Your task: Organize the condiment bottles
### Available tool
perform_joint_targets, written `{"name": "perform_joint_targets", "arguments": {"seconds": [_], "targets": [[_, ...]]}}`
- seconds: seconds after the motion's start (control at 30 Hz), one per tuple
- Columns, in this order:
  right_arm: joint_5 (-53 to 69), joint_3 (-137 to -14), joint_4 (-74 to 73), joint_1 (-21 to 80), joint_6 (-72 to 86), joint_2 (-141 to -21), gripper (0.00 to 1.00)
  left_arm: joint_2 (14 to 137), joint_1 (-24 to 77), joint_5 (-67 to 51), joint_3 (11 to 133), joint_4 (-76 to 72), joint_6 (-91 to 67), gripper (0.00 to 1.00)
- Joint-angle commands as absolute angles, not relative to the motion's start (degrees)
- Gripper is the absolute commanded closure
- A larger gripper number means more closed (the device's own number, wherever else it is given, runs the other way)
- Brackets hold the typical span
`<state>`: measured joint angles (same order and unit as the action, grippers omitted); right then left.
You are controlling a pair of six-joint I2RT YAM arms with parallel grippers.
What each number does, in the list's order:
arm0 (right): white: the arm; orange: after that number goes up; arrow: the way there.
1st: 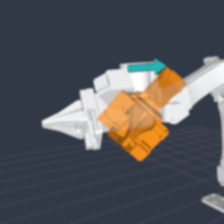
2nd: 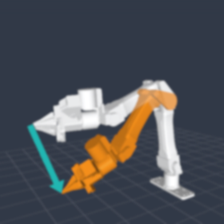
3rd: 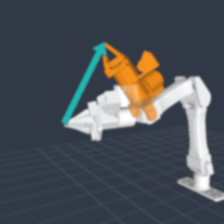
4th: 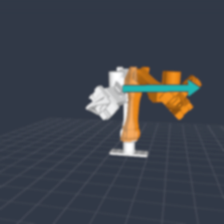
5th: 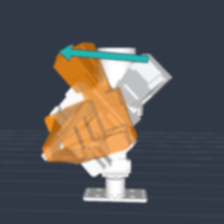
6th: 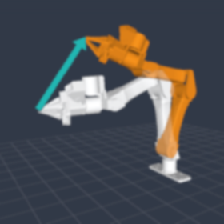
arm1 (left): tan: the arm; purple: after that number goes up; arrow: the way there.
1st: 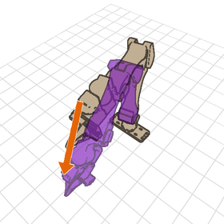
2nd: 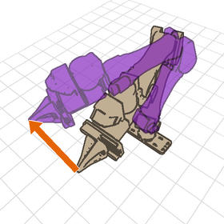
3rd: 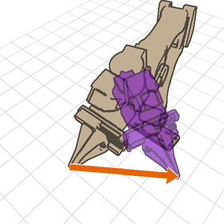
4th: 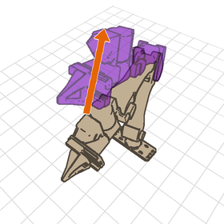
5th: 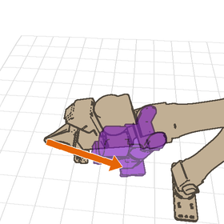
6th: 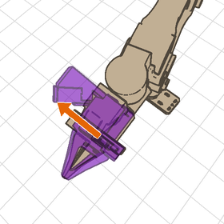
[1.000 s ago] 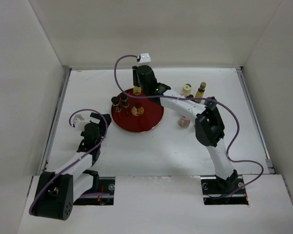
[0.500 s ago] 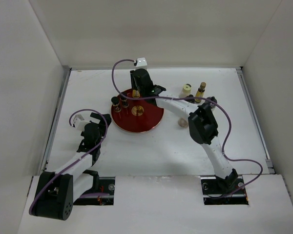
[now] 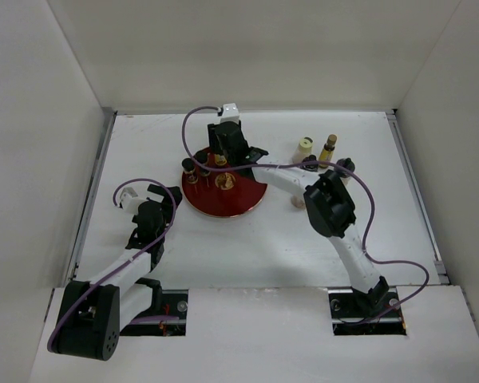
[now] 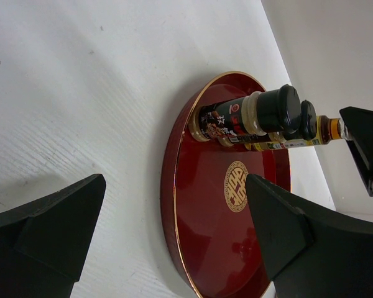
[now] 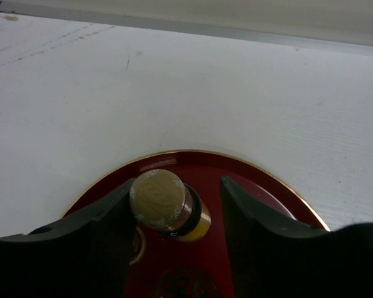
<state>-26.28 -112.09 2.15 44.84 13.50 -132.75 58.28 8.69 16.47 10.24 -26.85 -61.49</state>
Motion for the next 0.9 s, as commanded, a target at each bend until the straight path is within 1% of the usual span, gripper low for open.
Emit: {"name": "perform_joint_targets", "arguments": {"seconds": [0.0, 0.13, 0.3, 0.4, 0.47, 0.53, 0.6, 0.7, 0.73, 0.77, 0.8, 0.87], "targets": [[-26.02, -110.74, 5.89, 45.66, 14.76, -128.50, 0.38, 57.22, 9.01, 16.96, 10.55, -29.88, -61.00, 0.00], [-25.66, -110.31, 6.15, 45.92, 14.94, -125.69, 0.31, 57.92, 8.83, 16.35, 10.63, -29.88, -61.26, 0.00], [-25.40, -106.01, 7.91, 46.01, 15.21, -119.28, 0.24, 57.48, 8.75, 16.70, 10.46, -29.88, -61.17, 0.00], [-25.22, -100.31, 10.10, 46.01, 15.29, -113.58, 0.21, 56.96, 9.01, 16.35, 10.55, -29.88, -61.00, 0.00], [-25.22, -93.90, 12.21, 46.01, 15.29, -108.13, 0.21, 56.43, 8.92, 16.87, 10.37, -29.79, -61.00, 0.00], [-25.57, -87.05, 13.62, 45.84, 15.38, -102.86, 0.25, 56.60, 8.57, 16.88, 10.20, -29.71, -61.00, 0.00], [-25.84, -78.70, 14.50, 44.17, 16.34, -96.36, 0.39, 56.34, 8.74, 16.52, 10.37, -29.71, -61.00, 0.00], [-25.49, -67.10, 12.93, 40.66, 18.98, -87.31, 0.63, 55.81, 9.01, 16.87, 10.28, -29.62, -61.00, 0.00], [-25.58, -63.67, 11.44, 39.34, 19.94, -84.32, 0.69, 55.90, 9.01, 16.70, 10.28, -29.62, -61.17, 0.00], [-25.84, -60.94, 9.69, 38.11, 20.73, -81.76, 0.71, 56.07, 9.01, 16.44, 10.28, -29.62, -61.35, 0.00], [-26.01, -58.99, 8.19, 37.14, 21.35, -80.09, 0.72, 55.99, 9.01, 16.00, 10.37, -29.45, -61.43, 0.00], [-26.36, -54.86, 4.59, 34.95, 22.67, -76.22, 0.68, 55.20, 9.09, 15.99, 10.46, -29.44, -61.44, 0.00]]}}
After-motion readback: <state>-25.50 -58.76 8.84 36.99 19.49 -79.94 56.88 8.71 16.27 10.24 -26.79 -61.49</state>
